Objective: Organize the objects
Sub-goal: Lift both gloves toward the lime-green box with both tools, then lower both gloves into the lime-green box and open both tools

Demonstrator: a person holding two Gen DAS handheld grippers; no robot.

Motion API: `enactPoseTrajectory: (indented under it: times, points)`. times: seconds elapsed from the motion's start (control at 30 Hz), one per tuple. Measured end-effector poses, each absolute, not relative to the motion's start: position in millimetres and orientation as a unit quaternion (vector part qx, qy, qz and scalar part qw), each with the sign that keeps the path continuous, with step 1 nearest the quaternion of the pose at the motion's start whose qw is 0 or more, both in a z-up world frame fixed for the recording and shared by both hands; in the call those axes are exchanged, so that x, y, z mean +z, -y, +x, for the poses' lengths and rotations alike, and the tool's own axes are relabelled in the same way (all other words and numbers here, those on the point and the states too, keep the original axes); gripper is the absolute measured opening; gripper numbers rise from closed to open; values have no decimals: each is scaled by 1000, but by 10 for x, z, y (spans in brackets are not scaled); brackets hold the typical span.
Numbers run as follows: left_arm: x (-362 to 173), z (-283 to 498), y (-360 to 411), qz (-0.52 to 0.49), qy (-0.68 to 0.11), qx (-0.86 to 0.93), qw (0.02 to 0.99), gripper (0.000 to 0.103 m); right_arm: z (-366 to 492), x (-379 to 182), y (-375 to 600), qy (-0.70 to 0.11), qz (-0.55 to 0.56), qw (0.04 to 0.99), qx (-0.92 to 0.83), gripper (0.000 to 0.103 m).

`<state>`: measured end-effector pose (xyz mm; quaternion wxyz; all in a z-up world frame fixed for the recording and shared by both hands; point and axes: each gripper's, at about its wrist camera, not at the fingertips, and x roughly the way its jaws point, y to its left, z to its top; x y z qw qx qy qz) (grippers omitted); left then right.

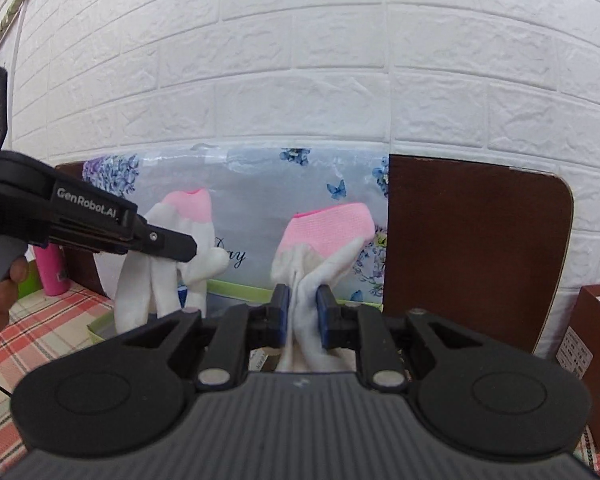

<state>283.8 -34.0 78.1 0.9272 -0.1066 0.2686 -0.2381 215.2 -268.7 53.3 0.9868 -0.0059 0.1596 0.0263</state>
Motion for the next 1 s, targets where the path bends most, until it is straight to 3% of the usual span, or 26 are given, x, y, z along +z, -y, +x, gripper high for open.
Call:
enactPoseTrajectory:
  times: [0.03,0.07,0.1,0.13,0.17,0.37,0.63,0.77,1.0]
  points:
    - [705,2899,349,-108,-274,-234,927,13,2221,475,2674,-164,-11,986,26,16]
    - [628,2940,364,-104,-277,-229,927,22,2296,399,2653,-171,-19,985,29,18]
    - [552,2973,378,-95,-284,-226,927,44,2362,321,2630,-180,-29,983,37,30]
    - [485,2989,391,-83,-292,-221,927,57,2427,238,2597,-196,-43,979,41,42]
    - [417,2971,396,-66,-293,-208,931,70,2449,165,2565,-205,-57,977,34,66]
    - [348,2751,267,-44,-259,-205,943,71,2218,-25,2517,-175,-93,980,6,90]
    - [593,2414,147,-87,-275,-175,941,74,1947,174,2622,-167,-54,984,-11,103]
    - [629,2033,113,-94,-262,-171,945,81,1581,317,2648,-150,-27,988,-17,103]
    - [314,1551,229,-75,-317,-147,934,82,1016,135,2685,-193,42,980,-25,103]
